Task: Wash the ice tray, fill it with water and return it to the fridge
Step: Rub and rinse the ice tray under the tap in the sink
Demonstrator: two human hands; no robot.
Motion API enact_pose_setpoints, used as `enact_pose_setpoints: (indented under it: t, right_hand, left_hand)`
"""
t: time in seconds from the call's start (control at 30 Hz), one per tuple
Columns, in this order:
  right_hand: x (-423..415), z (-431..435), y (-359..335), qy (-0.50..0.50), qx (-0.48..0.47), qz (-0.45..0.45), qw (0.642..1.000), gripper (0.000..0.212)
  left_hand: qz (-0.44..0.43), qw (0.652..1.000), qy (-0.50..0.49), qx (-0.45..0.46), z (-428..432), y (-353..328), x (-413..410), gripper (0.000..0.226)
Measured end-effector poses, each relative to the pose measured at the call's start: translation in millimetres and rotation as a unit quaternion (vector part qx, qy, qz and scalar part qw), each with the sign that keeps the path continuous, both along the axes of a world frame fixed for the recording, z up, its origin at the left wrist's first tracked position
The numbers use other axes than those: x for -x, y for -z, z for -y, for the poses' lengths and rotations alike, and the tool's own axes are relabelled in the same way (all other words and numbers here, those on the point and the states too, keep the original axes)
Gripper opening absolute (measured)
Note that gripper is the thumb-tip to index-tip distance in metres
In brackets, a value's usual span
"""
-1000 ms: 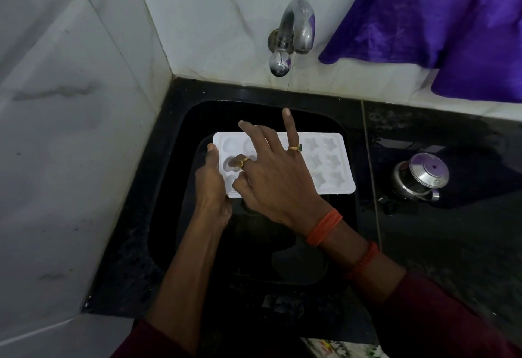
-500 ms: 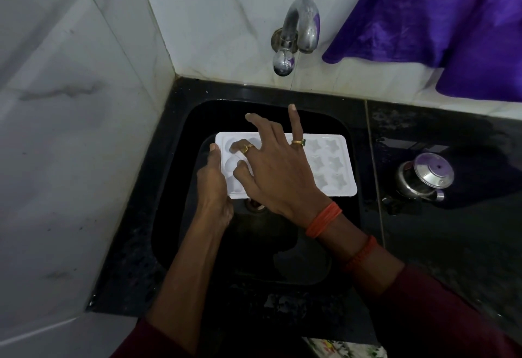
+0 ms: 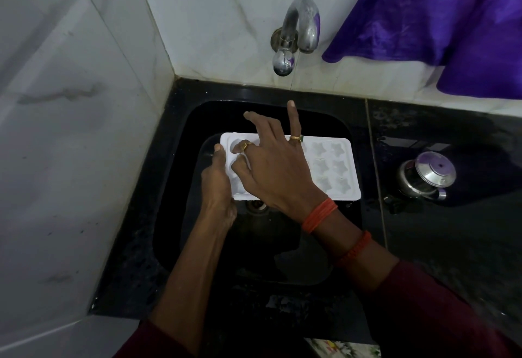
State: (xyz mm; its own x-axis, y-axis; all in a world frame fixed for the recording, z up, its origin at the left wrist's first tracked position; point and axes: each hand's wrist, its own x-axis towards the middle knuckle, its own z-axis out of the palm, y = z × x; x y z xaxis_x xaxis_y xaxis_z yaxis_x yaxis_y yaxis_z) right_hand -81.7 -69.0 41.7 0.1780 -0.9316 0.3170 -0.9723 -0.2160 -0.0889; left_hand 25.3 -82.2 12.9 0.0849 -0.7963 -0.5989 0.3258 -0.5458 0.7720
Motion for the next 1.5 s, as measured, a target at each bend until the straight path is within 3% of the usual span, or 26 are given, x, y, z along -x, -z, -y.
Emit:
enact_pose_setpoints:
  t: [0.3,0.63,0.8,0.97,1.17,1.33,1.5]
  right_hand:
    - [1,6,3,0.0,-0.032,-0.043,0.999,0.044]
    - [8,10,1,-0.014,-0.015,-0.064,0.998,0.042]
    - [5,8,0,-0.025,-0.014,-0.066,0.997,0.043]
    - [12,11,-3,-0.031,0.0,-0.07,0.997,0.041]
    - [13,7,-5,-0.046,0.005,-0.075,0.996,0.04]
    - [10,4,-4,-0.036,0.002,-0.065,0.997,0.04]
    - [9,2,-1,-0.032,-0.031,-0.045,0.998,0.047]
  left_hand:
    - [-0.017,1.0,-0.004,-0.022,1,-1,-1,0.04]
    - [-0.02,0.999,0.005,-0.034,4,9,-3,0.057]
    - [-0.041,0.998,0.0,-0.048,3,0,-1,0.04]
    - [-0.022,0.999,0.003,-0.031,2,5,-5,0.051]
    - [-0.003,0.999,0.032,-0.015,1,2,-6,0.047]
    - [-0.02,0.999,0.029,-0.031,6,11,-7,0.069]
    - [-0.02,1.0,0.002,-0.024,0,4,-5,0.043]
